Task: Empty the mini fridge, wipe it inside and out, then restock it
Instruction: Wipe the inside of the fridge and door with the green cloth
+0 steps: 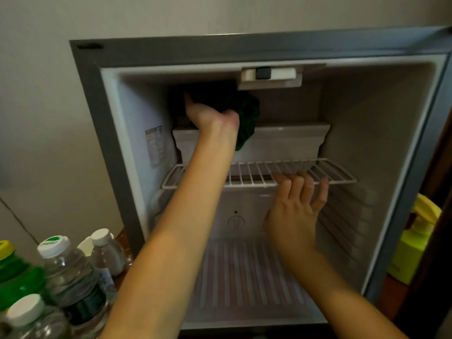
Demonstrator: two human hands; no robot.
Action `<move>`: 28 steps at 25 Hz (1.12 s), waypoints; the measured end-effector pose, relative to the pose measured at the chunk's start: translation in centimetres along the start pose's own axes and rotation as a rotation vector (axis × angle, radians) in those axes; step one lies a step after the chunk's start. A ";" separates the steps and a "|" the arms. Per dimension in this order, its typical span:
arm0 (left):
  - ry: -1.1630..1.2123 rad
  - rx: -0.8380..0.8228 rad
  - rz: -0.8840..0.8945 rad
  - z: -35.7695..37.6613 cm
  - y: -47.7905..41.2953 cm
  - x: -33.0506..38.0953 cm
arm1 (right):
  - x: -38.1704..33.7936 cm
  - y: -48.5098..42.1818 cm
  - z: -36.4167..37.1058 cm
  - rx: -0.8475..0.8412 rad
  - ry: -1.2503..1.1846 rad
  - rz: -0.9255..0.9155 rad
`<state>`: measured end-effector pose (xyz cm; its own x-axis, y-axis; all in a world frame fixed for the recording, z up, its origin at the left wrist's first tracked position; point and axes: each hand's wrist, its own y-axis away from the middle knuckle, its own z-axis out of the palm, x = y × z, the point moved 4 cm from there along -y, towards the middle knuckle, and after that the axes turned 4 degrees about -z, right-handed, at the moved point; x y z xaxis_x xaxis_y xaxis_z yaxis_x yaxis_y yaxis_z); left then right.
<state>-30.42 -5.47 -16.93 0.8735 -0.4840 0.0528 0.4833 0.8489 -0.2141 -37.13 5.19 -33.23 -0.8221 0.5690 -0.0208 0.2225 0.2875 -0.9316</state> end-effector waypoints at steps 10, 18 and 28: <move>-0.171 -0.101 0.095 0.9 9.1 1.1 | 0.4 0.1 0.1 0.043 -0.015 -0.017; -0.136 -0.148 -0.013 -0.2 9.5 -2.0 | -0.1 -0.1 -0.3 0.006 0.008 0.019; -0.046 -0.140 -0.267 0.1 -0.5 -7.5 | 0.2 -0.1 0.3 -0.003 -0.047 0.033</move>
<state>-37.20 -2.22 -17.13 0.7199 -0.6733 0.1684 0.6861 0.6538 -0.3192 -37.46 5.03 -33.26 -0.8381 0.5412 -0.0683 0.2514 0.2721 -0.9289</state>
